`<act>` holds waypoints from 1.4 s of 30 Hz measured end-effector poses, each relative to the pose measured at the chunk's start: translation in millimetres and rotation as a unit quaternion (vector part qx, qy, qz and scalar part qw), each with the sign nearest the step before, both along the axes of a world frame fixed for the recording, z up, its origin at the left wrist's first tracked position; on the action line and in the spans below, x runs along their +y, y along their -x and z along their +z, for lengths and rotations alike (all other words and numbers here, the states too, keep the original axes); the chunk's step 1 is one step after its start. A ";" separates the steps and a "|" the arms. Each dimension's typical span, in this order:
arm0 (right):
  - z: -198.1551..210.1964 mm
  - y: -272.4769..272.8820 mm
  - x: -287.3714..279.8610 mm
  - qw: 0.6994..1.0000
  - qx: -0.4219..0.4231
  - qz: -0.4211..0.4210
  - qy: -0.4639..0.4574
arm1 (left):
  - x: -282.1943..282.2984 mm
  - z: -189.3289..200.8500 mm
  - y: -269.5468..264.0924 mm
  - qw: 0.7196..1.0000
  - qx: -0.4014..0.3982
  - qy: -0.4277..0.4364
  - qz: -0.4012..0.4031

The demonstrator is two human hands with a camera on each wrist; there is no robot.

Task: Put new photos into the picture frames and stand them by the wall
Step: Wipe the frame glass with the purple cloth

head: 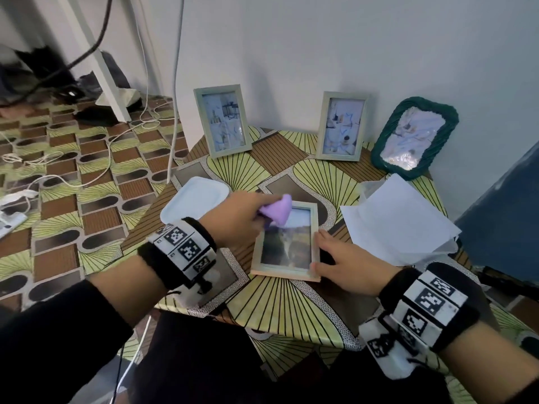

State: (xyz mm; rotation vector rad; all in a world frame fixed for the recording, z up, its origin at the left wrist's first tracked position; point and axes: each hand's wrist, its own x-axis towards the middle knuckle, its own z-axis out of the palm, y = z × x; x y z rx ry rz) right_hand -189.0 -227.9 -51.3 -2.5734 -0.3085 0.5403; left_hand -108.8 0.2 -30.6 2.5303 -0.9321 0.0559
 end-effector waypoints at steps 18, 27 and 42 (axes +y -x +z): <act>-10.8 2.3 8.1 0.998 -0.006 -0.064 -0.027 | 127.5 -18.0 -47.7 0.925 0.189 -0.322 0.067; -8.4 -6.9 6.1 0.962 -0.098 -0.237 -0.097 | 79.5 11.9 -25.4 0.979 -0.021 -0.184 0.083; -18.5 -24.5 21.4 0.949 -0.055 -0.274 -0.145 | 1.4 -28.7 -8.8 0.932 0.342 0.044 0.113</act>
